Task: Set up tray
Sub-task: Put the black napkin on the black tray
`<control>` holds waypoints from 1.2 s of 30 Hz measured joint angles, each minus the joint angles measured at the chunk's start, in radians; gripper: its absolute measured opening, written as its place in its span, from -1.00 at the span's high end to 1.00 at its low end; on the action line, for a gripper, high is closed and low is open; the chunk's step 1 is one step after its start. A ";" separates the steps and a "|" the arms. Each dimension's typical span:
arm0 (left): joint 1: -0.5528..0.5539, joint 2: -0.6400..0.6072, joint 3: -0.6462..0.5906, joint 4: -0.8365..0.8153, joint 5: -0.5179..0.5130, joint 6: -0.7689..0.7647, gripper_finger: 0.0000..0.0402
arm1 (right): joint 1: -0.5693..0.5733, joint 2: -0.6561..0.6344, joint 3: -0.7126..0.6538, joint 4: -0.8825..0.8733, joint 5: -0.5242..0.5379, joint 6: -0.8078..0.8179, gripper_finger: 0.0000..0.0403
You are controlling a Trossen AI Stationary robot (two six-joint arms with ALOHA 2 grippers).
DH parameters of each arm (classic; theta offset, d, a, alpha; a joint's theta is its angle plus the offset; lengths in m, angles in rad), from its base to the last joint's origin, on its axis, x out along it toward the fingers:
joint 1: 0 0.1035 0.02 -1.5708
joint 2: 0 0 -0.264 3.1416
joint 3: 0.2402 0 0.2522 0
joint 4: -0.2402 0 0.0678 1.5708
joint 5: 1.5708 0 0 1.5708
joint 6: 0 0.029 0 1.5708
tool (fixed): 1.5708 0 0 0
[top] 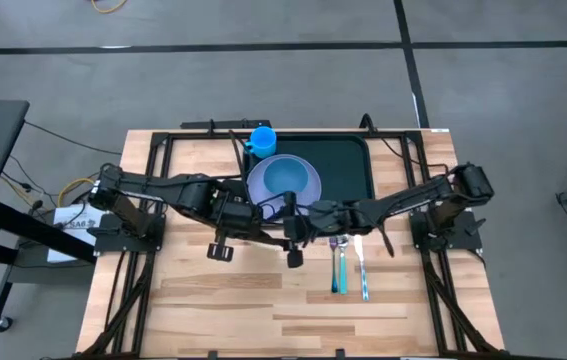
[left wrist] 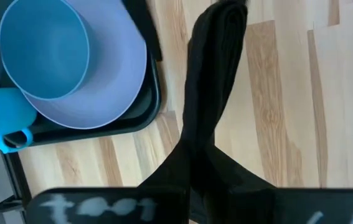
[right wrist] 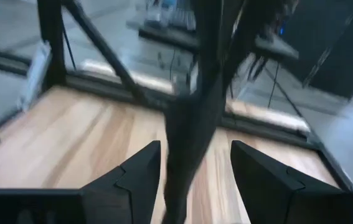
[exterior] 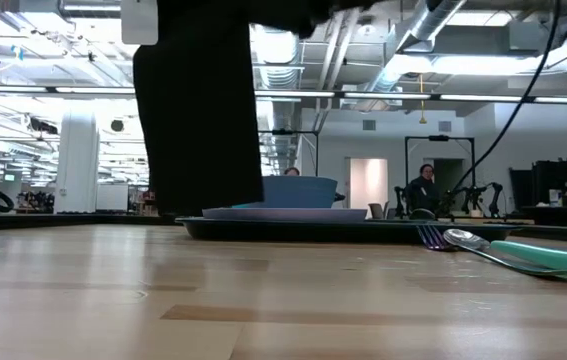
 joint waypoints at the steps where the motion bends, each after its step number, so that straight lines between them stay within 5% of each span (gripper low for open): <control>1: 0.000 0.000 0.000 0.000 0.000 0.000 1.00 | -0.004 0.011 0.014 -0.011 -0.002 0.000 0.06; 10: 0.000 0.000 0.000 0.000 -0.003 0.007 0.96 | -0.030 0.102 0.109 -0.043 -0.009 0.014 0.18; 17: 0.000 0.000 0.000 0.000 -0.006 -0.004 0.92 | -0.045 0.089 0.114 -0.092 -0.010 0.026 0.93; 31: -0.001 -0.013 0.039 0.018 0.006 -0.029 0.56 | -0.043 0.013 0.115 -0.184 -0.011 0.022 0.99; 36: -0.001 -0.014 0.118 0.011 -0.067 -0.011 0.36 | -0.043 0.005 0.113 -0.218 -0.009 0.027 0.99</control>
